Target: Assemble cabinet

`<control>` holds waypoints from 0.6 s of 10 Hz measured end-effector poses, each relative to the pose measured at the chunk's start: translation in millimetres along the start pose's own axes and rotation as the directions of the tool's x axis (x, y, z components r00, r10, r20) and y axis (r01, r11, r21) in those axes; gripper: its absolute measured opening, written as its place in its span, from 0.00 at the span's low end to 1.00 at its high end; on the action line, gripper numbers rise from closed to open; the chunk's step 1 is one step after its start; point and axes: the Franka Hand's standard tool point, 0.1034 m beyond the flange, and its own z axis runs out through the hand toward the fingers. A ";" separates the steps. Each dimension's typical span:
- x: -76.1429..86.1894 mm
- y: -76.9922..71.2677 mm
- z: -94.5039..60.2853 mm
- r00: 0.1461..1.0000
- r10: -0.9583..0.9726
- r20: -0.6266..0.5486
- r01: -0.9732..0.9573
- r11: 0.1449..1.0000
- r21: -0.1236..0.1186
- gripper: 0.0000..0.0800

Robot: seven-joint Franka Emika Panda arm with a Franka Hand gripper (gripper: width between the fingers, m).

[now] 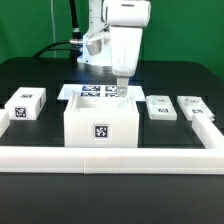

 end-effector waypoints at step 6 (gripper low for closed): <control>1.6 -12.8 23.0 1.000 0.005 -0.009 -0.005 0.999 0.035 0.88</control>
Offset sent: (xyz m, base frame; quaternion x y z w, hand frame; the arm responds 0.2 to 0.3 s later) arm -0.0015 0.0057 -0.0101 -0.0070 0.0077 0.0075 0.9999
